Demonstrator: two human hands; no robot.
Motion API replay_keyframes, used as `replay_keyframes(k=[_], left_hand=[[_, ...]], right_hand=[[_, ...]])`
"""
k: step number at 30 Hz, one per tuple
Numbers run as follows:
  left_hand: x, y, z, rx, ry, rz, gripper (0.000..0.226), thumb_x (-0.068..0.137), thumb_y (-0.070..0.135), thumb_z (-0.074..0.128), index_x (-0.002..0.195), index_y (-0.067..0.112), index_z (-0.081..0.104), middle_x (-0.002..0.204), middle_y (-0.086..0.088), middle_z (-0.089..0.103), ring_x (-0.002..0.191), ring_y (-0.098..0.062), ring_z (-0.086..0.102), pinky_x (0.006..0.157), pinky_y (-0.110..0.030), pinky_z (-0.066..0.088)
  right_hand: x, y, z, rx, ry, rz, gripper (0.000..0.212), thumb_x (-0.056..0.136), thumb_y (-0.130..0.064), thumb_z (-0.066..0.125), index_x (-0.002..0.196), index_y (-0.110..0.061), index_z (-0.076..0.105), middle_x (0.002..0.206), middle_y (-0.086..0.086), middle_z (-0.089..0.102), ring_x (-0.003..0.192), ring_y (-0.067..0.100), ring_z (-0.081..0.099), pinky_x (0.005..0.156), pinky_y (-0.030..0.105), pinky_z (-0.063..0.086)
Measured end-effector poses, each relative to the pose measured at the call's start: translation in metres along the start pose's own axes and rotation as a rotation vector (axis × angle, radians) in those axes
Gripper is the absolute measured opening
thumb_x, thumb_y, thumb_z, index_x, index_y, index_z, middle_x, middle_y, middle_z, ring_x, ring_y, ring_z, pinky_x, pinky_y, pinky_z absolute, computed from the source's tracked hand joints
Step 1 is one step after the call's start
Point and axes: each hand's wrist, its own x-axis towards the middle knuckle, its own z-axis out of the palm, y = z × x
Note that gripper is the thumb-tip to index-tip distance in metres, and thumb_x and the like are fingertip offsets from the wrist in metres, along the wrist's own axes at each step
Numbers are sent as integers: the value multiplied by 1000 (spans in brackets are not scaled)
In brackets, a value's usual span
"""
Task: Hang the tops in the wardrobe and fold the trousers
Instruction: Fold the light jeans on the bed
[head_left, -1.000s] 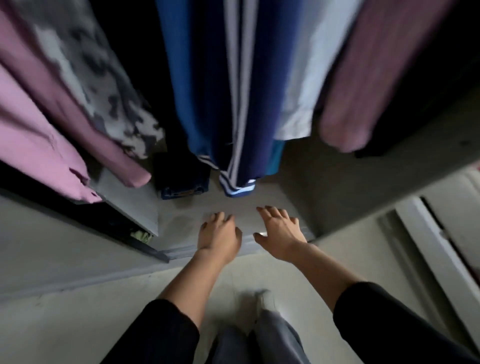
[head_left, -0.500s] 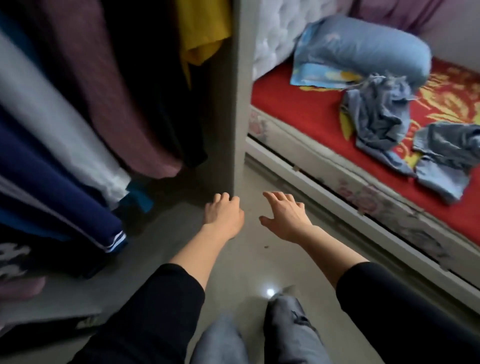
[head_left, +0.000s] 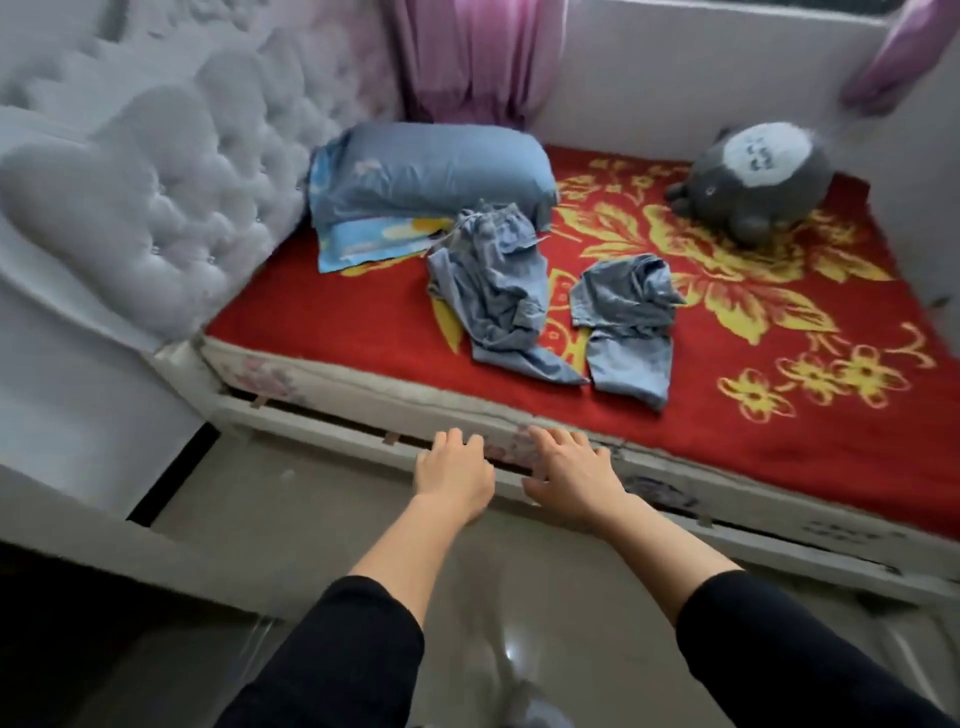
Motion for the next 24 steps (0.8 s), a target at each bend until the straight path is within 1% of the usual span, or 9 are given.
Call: replay_keyframes(k=[2, 4, 8, 13, 16, 20, 24], left_hand=[[31, 38, -4, 5, -8, 43, 39, 96, 29, 34, 130, 15, 47, 133, -9, 46, 125, -26, 38, 98, -41, 35], [61, 73, -8, 3, -6, 80, 39, 95, 28, 35, 129, 15, 47, 133, -9, 46, 125, -27, 38, 97, -41, 36], [125, 130, -12, 5, 6, 143, 39, 94, 29, 38, 130, 17, 46, 132, -8, 47, 122, -27, 40, 96, -42, 37], [223, 183, -8, -9, -24, 172, 39, 94, 28, 38, 130, 16, 46, 131, -8, 47, 123, -27, 40, 93, -40, 38], [294, 207, 2, -25, -66, 179, 39, 95, 29, 38, 130, 15, 46, 132, -9, 45, 124, -29, 40, 93, -42, 39], [398, 232, 21, -25, -160, 123, 33, 95, 27, 37, 123, 13, 47, 128, -10, 47, 122, -29, 41, 91, -41, 40], [488, 246, 41, -106, -250, -10, 36, 94, 25, 37, 127, 13, 46, 129, -13, 46, 121, -33, 40, 97, -43, 37]], right_hand=[[14, 40, -15, 8, 11, 61, 63, 89, -42, 53, 144, -22, 29, 146, 2, 37, 132, 27, 33, 103, 47, 33], [28, 77, -27, 10, 8, 104, 65, 91, -42, 52, 147, -21, 26, 147, 3, 34, 133, 28, 33, 103, 48, 33], [69, 143, -46, 28, 1, 177, 68, 91, -42, 51, 149, -20, 22, 150, 3, 31, 135, 27, 31, 105, 48, 33], [144, 217, -67, 39, -25, 222, 61, 92, -41, 50, 145, -21, 28, 146, 3, 36, 133, 26, 32, 103, 46, 32], [204, 261, -78, 37, -44, 237, 60, 92, -40, 50, 145, -20, 28, 146, 2, 36, 133, 27, 32, 102, 47, 33], [294, 320, -86, 45, -131, 259, 62, 92, -40, 48, 146, -19, 26, 146, 2, 35, 131, 26, 33, 101, 46, 34], [376, 375, -87, 33, -171, 271, 65, 93, -40, 47, 149, -20, 21, 148, 1, 33, 133, 26, 32, 102, 46, 34]])
